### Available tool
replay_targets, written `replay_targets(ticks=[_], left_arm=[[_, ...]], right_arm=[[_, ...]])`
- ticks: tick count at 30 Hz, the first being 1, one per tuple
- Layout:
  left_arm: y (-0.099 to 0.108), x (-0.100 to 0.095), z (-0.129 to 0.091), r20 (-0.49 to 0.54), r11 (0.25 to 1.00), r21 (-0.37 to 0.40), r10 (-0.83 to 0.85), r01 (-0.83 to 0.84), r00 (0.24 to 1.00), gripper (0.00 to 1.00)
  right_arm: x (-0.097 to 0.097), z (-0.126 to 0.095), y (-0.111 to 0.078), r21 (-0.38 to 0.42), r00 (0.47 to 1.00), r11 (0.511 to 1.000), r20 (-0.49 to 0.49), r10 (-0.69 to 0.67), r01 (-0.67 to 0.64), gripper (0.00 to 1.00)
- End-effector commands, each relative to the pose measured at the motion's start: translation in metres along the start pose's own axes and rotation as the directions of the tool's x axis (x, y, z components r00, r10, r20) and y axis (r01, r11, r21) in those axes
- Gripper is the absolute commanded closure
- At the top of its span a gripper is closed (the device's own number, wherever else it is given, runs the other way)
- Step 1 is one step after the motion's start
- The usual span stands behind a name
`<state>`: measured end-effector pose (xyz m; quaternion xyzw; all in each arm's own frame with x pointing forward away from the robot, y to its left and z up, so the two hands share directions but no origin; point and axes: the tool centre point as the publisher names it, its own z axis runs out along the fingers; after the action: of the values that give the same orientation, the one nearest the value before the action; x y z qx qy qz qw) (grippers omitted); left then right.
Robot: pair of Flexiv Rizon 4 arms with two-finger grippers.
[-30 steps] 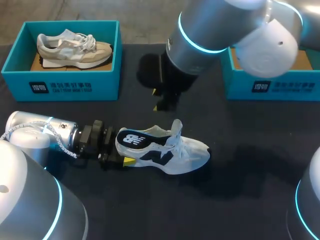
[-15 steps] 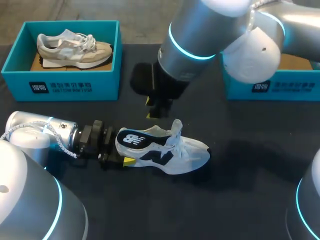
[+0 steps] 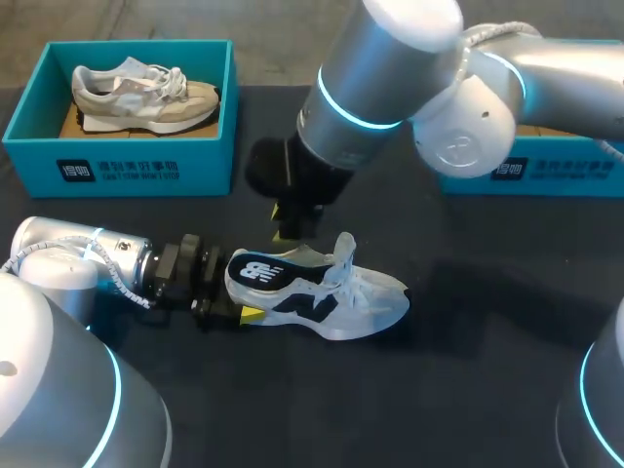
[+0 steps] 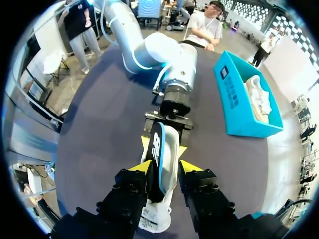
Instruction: Take the shoe out of the shoebox, open the shoe tongue, remove and reinsert the insole, then place the shoe into the shoebox
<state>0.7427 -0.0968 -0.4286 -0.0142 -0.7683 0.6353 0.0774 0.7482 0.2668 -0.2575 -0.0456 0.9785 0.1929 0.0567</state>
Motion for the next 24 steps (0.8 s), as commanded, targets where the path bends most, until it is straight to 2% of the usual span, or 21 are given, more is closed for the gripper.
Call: replay_targets(ticks=[1,5,6,10,11,12,13,14,20,22,23,24], left_arm=[[0.003,-0.002,0.001,0.003,1.000,0.000,0.000,0.000,1.000,1.00],[0.003,-0.002,0.001,0.003,1.000,0.000,0.000,0.000,1.000,1.00],[0.003,-0.002,0.001,0.003,1.000,0.000,0.000,0.000,1.000,1.00],[0.003,-0.002,0.001,0.003,1.000,0.000,0.000,0.000,1.000,1.00],[0.003,-0.002,0.001,0.003,1.000,0.000,0.000,0.000,1.000,1.00],[0.003,-0.002,0.001,0.003,1.000,0.000,0.000,0.000,1.000,1.00],[0.003,-0.002,0.001,0.003,1.000,0.000,0.000,0.000,1.000,1.00],[0.003,-0.002,0.001,0.003,1.000,0.000,0.000,0.000,1.000,1.00],[0.003,-0.002,0.001,0.003,1.000,0.000,0.000,0.000,1.000,1.00],[0.003,-0.002,0.001,0.003,1.000,0.000,0.000,0.000,1.000,1.00],[0.003,-0.002,0.001,0.003,1.000,0.000,0.000,0.000,1.000,1.00],[0.003,-0.002,0.001,0.003,1.000,0.000,0.000,0.000,1.000,1.00]], right_arm=[[-0.006,0.019,0.001,-0.016,1.000,1.000,-0.019,-0.002,0.002,0.66],[-0.006,0.025,0.001,-0.021,0.999,1.000,-0.032,-0.001,0.000,0.64],[-0.006,0.029,0.001,-0.024,0.999,1.000,-0.039,0.001,-0.002,0.58],[-0.006,0.037,-0.002,-0.036,0.998,0.999,-0.055,0.009,-0.011,0.51],[-0.006,0.039,-0.002,-0.038,0.998,0.999,-0.059,0.010,-0.012,0.44],[-0.006,0.040,-0.002,-0.039,0.998,0.999,-0.061,0.011,-0.013,0.32],[-0.006,0.041,-0.002,-0.040,0.998,0.999,-0.064,0.011,-0.014,0.12],[-0.006,0.042,-0.002,-0.040,0.998,0.999,-0.065,0.011,-0.014,0.02],[-0.005,0.046,-0.002,-0.043,0.997,0.999,-0.081,0.009,-0.012,0.00],[-0.004,0.047,-0.003,-0.044,0.996,0.999,-0.086,0.010,-0.014,0.11],[-0.004,0.048,-0.003,-0.044,0.996,0.999,-0.088,0.011,-0.015,0.11],[-0.003,0.049,-0.003,-0.043,0.996,0.999,-0.092,0.014,-0.018,0.17]])
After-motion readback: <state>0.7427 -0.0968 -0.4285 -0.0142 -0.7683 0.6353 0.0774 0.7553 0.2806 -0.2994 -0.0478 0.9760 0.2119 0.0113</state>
